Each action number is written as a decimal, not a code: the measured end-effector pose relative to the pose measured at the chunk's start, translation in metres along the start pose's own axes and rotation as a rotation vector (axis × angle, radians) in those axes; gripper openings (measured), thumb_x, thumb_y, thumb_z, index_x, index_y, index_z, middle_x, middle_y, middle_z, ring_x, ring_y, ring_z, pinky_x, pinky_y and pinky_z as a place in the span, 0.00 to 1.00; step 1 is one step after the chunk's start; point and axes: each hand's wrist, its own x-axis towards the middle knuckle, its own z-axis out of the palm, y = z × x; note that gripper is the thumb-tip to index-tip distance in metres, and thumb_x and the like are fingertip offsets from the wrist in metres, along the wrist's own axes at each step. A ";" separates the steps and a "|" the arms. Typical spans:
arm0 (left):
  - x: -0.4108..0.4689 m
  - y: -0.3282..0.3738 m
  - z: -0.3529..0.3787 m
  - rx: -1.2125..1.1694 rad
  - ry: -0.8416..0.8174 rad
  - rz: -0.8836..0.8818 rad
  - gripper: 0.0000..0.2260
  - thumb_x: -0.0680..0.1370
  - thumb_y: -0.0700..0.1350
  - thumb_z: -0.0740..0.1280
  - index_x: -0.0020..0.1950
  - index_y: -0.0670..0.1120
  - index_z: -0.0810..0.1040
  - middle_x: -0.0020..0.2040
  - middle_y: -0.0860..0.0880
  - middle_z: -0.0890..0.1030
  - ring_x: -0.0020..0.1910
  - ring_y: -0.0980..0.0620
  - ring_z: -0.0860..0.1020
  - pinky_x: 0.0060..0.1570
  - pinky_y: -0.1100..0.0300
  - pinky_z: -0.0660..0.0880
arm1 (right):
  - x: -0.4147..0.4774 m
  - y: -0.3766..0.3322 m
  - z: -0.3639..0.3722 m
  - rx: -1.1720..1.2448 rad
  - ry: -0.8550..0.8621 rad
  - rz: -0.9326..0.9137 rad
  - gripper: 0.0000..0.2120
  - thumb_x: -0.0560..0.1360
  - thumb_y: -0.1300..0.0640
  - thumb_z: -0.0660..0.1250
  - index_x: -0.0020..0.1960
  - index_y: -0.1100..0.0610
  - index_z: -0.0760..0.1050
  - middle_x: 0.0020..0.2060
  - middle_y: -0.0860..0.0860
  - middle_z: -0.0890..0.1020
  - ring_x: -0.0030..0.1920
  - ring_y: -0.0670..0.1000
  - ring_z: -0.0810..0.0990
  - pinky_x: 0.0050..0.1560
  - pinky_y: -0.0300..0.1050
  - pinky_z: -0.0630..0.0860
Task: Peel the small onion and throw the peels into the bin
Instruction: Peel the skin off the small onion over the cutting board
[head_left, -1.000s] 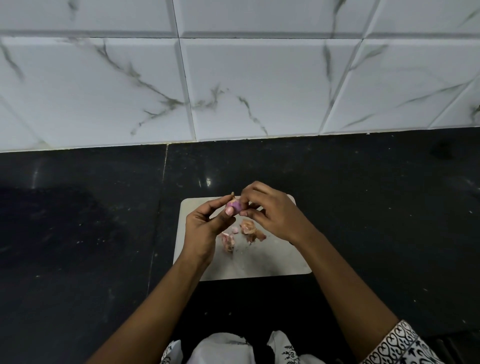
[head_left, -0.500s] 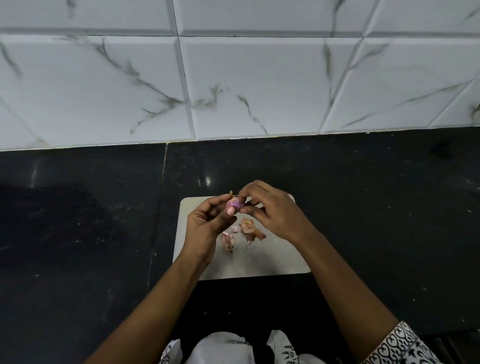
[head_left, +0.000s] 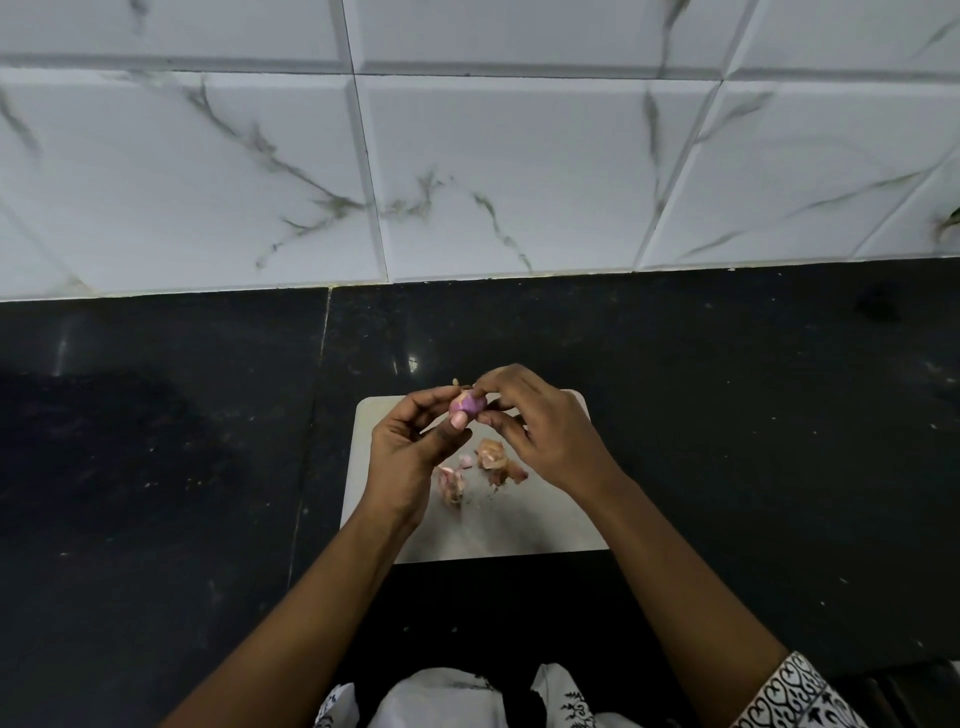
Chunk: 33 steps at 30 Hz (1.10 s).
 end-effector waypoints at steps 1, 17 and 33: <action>0.000 -0.001 0.000 0.001 0.003 -0.003 0.13 0.66 0.42 0.70 0.50 0.47 0.80 0.50 0.46 0.83 0.52 0.44 0.81 0.52 0.51 0.79 | 0.000 0.001 0.000 -0.005 -0.003 -0.009 0.11 0.73 0.61 0.68 0.56 0.58 0.75 0.54 0.53 0.79 0.48 0.49 0.80 0.46 0.38 0.78; 0.000 -0.007 0.010 -0.070 -0.034 0.058 0.11 0.70 0.38 0.70 0.50 0.48 0.80 0.52 0.49 0.83 0.57 0.48 0.80 0.52 0.54 0.78 | -0.008 -0.001 -0.006 0.409 0.164 0.328 0.09 0.71 0.58 0.71 0.51 0.55 0.79 0.44 0.45 0.82 0.47 0.40 0.81 0.47 0.37 0.80; -0.002 -0.019 0.015 0.025 0.087 0.073 0.10 0.71 0.33 0.69 0.49 0.45 0.79 0.48 0.51 0.85 0.51 0.51 0.82 0.51 0.55 0.80 | 0.006 -0.002 -0.020 0.022 -0.142 0.273 0.10 0.74 0.56 0.68 0.53 0.58 0.81 0.43 0.54 0.84 0.42 0.47 0.80 0.43 0.38 0.75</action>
